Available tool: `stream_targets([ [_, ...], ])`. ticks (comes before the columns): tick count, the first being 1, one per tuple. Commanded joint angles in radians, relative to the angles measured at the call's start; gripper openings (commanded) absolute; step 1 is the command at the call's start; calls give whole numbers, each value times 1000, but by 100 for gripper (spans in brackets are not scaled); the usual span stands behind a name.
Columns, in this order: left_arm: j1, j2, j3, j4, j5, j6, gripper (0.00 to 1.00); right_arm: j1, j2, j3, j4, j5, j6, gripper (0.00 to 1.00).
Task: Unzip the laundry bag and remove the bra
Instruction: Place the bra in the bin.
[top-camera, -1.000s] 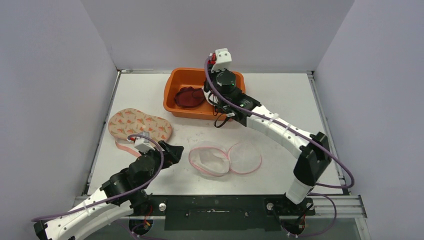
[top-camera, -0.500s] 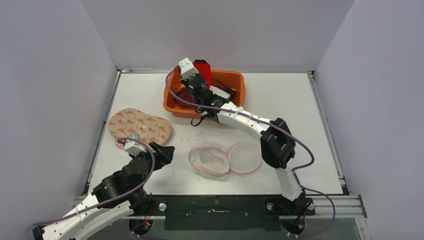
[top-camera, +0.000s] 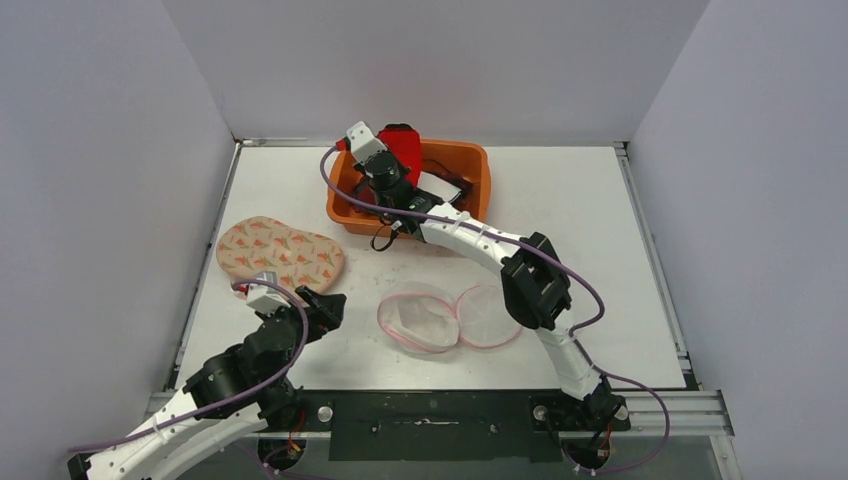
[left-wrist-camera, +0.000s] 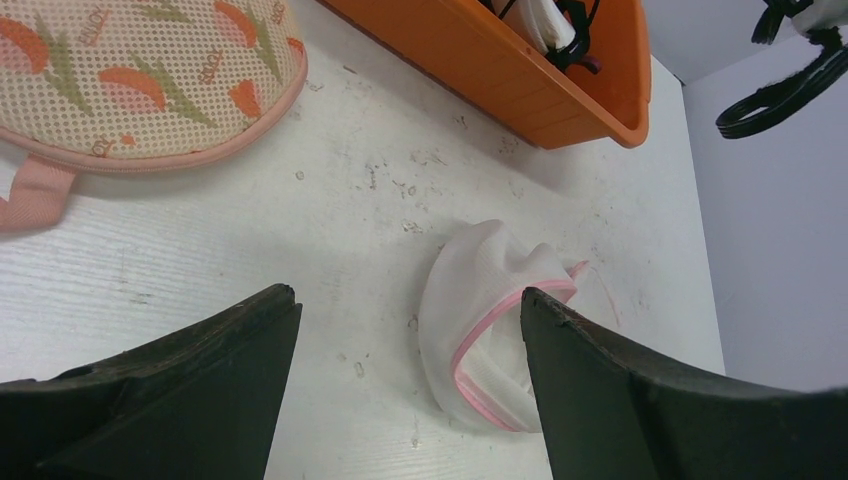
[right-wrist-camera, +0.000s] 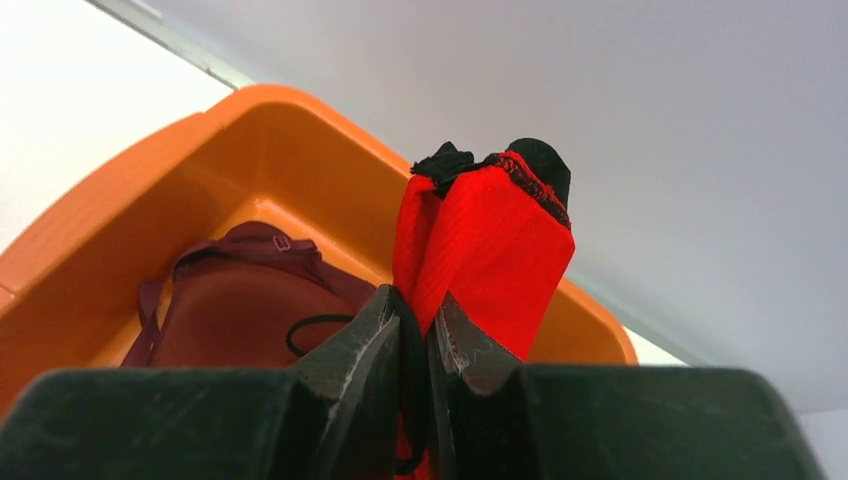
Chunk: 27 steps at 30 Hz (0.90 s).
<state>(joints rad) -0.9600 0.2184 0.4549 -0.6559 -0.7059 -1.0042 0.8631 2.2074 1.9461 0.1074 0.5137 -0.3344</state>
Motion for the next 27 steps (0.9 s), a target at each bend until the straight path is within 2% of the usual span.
stream_targets([
  [1, 5, -21, -14, -5, -12, -12, 79, 9, 48, 50, -41, 2, 5, 5],
  [5, 6, -38, -19, -12, -12, -13, 79, 7, 74, 51, -29, -18, 26, 5],
  [11, 6, -57, -22, -35, -10, -23, 79, 15, 150, 136, -93, -46, 55, 5],
  [16, 4, -76, -24, -48, -7, -28, 79, 16, 168, 110, -81, -83, 100, 5],
  [27, 4, -98, -31, -62, -11, -33, 79, 36, 225, 168, -125, -133, 119, 5],
])
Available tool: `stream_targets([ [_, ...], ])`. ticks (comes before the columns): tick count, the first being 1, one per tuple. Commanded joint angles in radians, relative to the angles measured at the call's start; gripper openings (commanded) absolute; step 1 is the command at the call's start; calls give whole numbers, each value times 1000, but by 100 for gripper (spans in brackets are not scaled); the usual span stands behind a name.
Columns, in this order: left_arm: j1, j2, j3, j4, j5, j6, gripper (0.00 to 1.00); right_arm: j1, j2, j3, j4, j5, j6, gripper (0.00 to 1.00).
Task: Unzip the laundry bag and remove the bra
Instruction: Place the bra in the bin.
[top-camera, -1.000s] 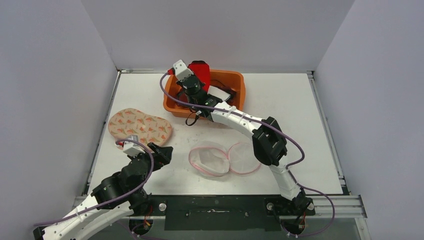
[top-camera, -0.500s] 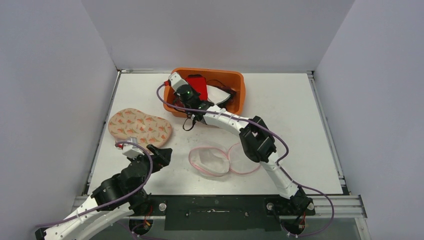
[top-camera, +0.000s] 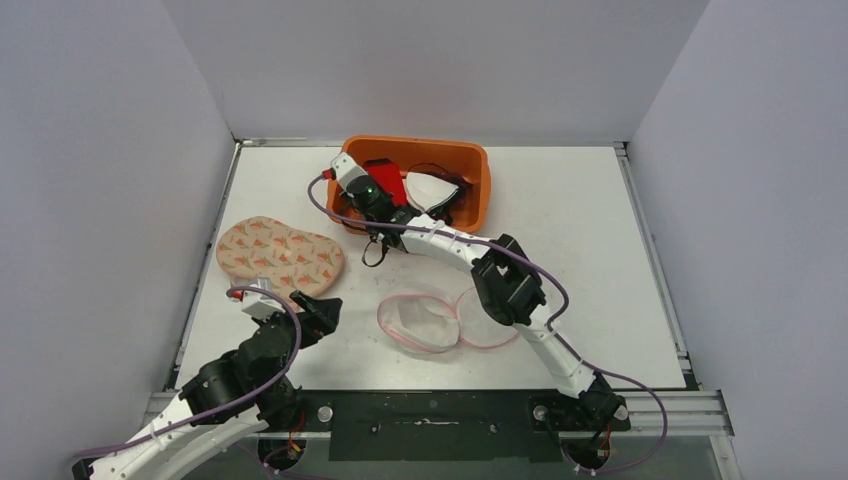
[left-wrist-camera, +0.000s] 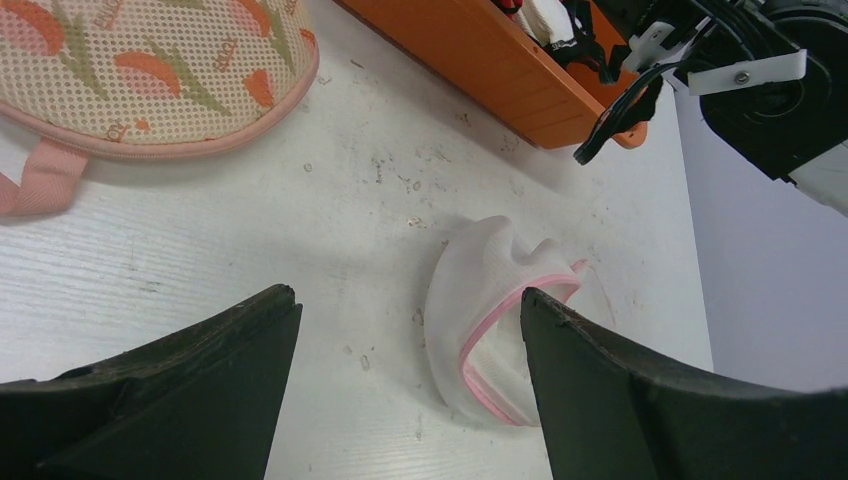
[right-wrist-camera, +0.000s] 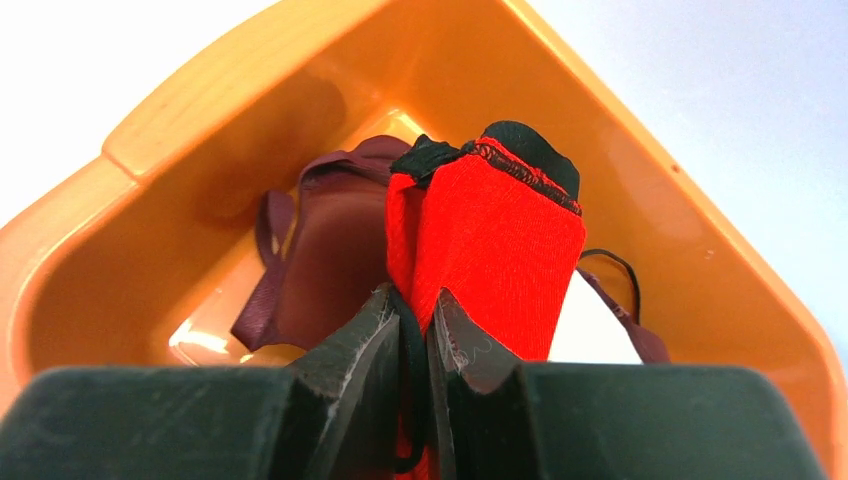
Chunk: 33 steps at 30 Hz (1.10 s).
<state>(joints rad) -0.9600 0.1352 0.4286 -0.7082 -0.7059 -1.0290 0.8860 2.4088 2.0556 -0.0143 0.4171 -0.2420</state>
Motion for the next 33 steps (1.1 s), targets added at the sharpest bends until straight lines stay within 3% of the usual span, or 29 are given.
stream_targets([
  [1, 5, -18, -6, -10, -10, -10, 79, 18, 32, 70, -15, -41, 28, 5],
  [11, 1, -41, -2, -37, -15, -26, 79, 34, 87, 124, -48, -31, 29, 7],
  [13, 2, -39, -4, -33, -15, -26, 79, 35, 79, 119, -47, -38, 32, 13],
  [20, 1, -20, -2, -27, -16, -25, 79, 37, 19, 100, -31, -69, 58, 48],
  [33, 2, -2, 7, -9, -15, -6, 79, 38, -180, 26, -8, -197, 118, 74],
])
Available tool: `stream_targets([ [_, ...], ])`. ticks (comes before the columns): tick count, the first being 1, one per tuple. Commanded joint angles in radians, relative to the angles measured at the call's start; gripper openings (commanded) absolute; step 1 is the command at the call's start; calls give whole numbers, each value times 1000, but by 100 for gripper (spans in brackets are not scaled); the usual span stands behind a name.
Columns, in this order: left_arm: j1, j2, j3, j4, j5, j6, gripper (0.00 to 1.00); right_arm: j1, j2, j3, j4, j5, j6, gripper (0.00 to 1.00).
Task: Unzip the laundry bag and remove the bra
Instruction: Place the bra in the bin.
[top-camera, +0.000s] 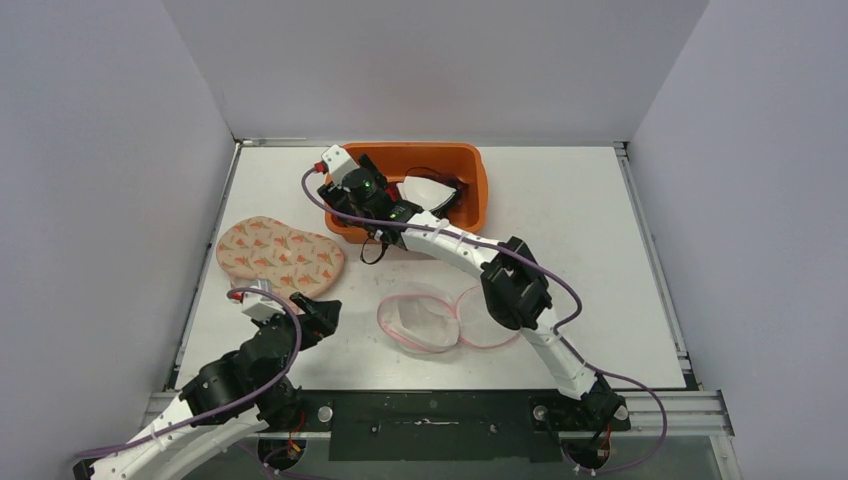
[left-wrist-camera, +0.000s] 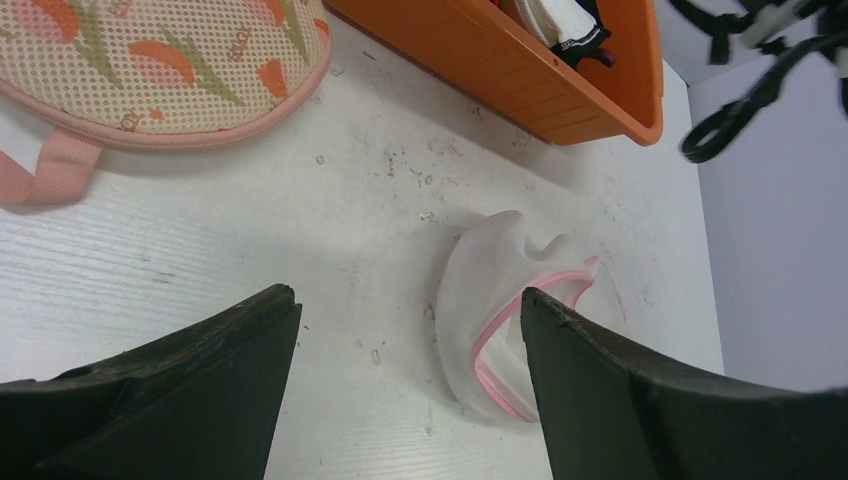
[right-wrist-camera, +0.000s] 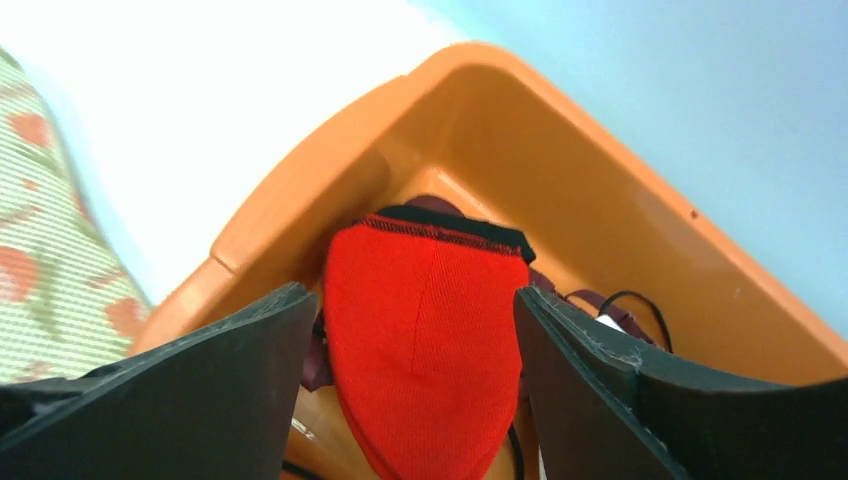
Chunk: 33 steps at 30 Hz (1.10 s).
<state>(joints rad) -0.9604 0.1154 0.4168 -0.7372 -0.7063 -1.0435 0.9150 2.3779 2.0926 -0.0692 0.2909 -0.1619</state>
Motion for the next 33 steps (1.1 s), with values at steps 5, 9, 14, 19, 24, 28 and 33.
stream_targets([
  [5, 4, 43, 18, 56, -14, 31, 79, -40, -223, -23, 19, -213, 154, 74],
  [9, 4, 83, 16, 110, -3, 52, 79, -126, -193, 57, -43, -440, 345, 53],
  [14, 5, 148, 24, 179, 45, 103, 79, -224, -102, 127, -42, -693, 565, 20],
  [19, 3, 220, 37, 215, 90, 132, 79, -256, -26, 157, -61, -740, 605, 15],
  [24, 5, 244, 39, 225, 93, 132, 79, -258, 45, 183, -102, -727, 588, 16],
  [28, 5, 234, 31, 230, 93, 131, 79, -257, 77, 176, -114, -698, 574, 16],
  [33, 5, 229, 22, 231, 90, 130, 79, -254, 102, 168, -129, -666, 556, 16],
])
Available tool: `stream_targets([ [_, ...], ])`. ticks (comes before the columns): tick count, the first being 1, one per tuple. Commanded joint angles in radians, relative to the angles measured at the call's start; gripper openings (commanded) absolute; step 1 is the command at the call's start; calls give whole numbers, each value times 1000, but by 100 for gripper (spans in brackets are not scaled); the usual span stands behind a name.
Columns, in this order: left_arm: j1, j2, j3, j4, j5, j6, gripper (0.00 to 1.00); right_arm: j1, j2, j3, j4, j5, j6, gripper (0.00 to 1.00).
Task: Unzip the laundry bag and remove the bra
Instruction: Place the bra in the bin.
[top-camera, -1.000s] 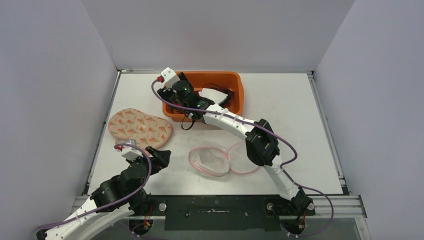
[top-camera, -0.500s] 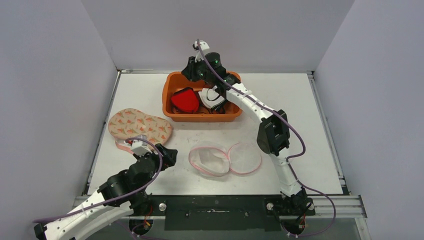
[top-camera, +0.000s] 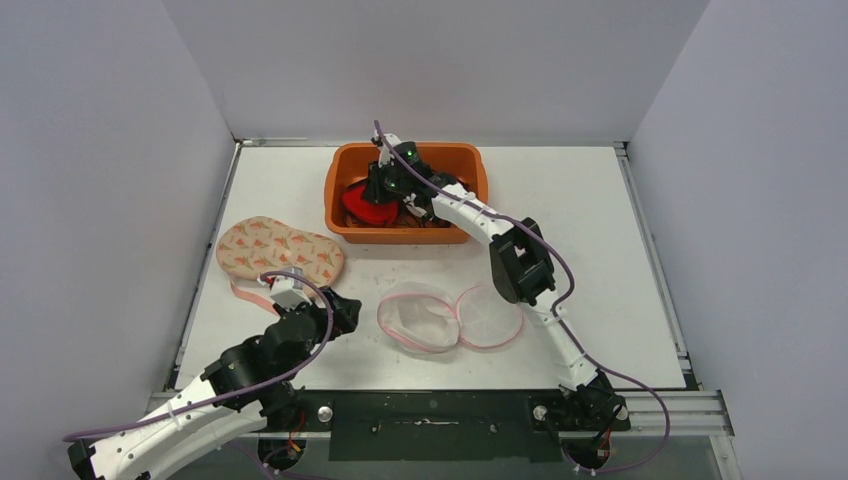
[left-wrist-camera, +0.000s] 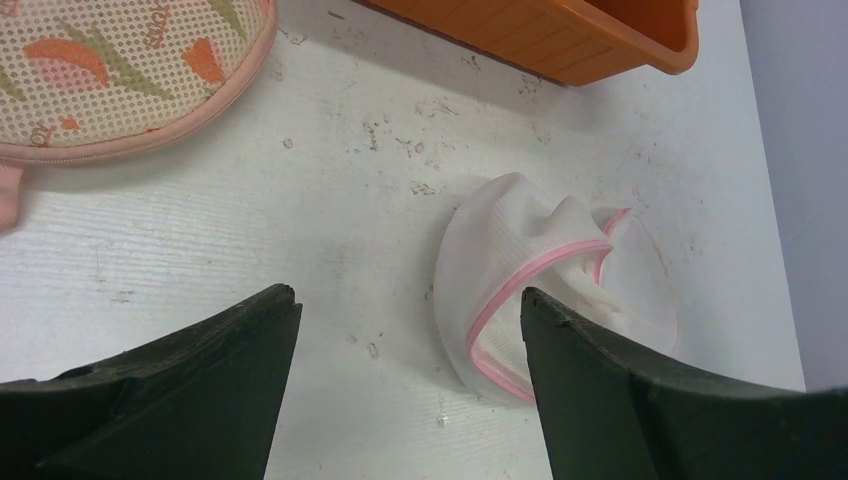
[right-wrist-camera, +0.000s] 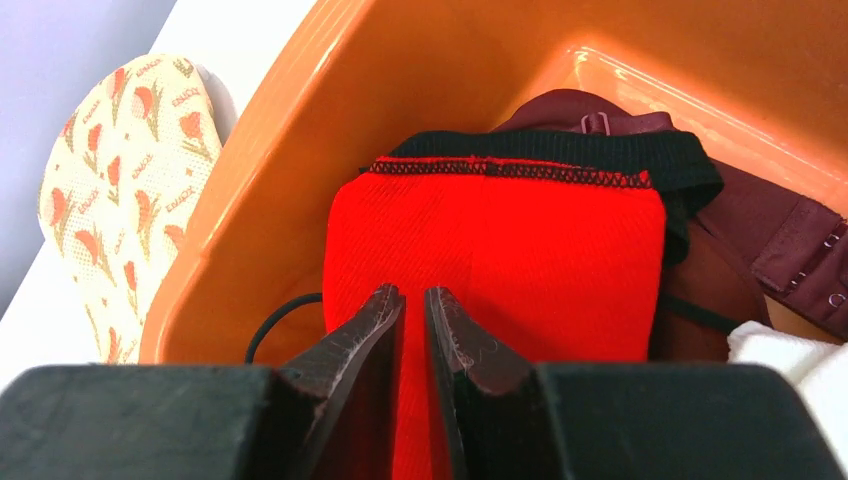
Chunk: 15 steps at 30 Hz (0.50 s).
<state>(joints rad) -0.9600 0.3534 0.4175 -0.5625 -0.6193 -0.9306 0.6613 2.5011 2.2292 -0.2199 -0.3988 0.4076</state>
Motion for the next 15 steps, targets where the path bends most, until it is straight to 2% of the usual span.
stream_targets([
  [1, 6, -8, 21, 58, 3, 16, 79, -1, -17, 33, 16, 31, -17, 16],
  [15, 7, 22, 30, 72, 8, 27, 79, 1, 48, 56, -51, 133, -54, 21],
])
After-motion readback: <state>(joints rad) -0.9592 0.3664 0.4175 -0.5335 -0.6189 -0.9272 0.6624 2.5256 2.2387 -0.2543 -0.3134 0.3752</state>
